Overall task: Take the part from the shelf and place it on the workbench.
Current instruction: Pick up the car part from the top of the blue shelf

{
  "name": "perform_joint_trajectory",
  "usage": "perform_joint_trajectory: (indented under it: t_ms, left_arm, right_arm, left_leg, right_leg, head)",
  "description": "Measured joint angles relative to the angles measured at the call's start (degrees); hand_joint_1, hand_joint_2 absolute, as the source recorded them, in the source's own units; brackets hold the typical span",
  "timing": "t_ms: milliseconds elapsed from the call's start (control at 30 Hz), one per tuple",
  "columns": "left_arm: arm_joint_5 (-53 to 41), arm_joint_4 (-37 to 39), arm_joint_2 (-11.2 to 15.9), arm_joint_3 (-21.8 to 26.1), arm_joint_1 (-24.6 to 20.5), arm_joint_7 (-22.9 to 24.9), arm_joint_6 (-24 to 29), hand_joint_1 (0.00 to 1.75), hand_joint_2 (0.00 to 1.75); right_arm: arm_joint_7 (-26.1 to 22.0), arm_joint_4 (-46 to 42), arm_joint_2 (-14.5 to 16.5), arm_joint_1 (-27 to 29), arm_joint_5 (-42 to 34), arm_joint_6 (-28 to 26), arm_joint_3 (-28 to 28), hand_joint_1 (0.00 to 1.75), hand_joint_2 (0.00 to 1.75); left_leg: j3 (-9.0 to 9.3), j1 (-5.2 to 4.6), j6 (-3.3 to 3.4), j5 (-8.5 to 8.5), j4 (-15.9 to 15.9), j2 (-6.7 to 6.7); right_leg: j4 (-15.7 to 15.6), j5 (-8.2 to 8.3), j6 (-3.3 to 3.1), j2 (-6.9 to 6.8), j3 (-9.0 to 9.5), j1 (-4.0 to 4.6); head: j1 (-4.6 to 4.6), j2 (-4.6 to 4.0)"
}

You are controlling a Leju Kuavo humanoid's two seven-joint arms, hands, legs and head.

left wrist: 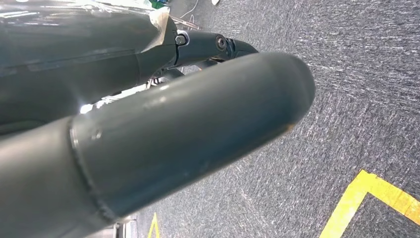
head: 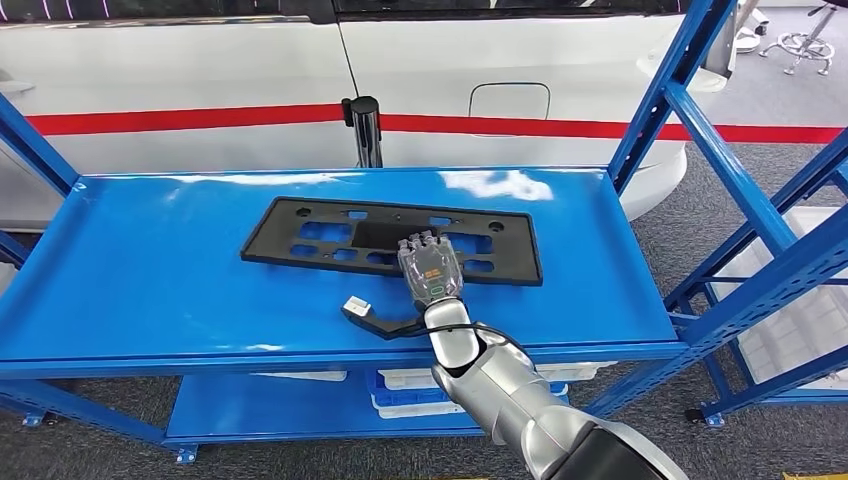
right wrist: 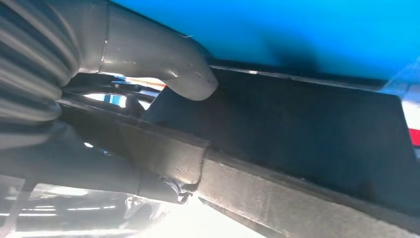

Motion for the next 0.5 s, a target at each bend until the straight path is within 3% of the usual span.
perform_joint_trajectory:
  t_ms: [500]
  left_arm:
    - [-0.2,0.0,0.0,0.0,0.0,0.0,0.3,0.0,0.0]
  right_arm:
    - [-1.7,0.4,-0.1,-0.1,0.0,-2.6,-0.6,1.75,1.75]
  left_leg:
    - [0.01,0.06,-0.03,-0.02,0.0,0.0]
  right_leg:
    - [0.0,0.0,-0.01,0.0,-0.01,0.07]
  head:
    - [0.0,0.0]
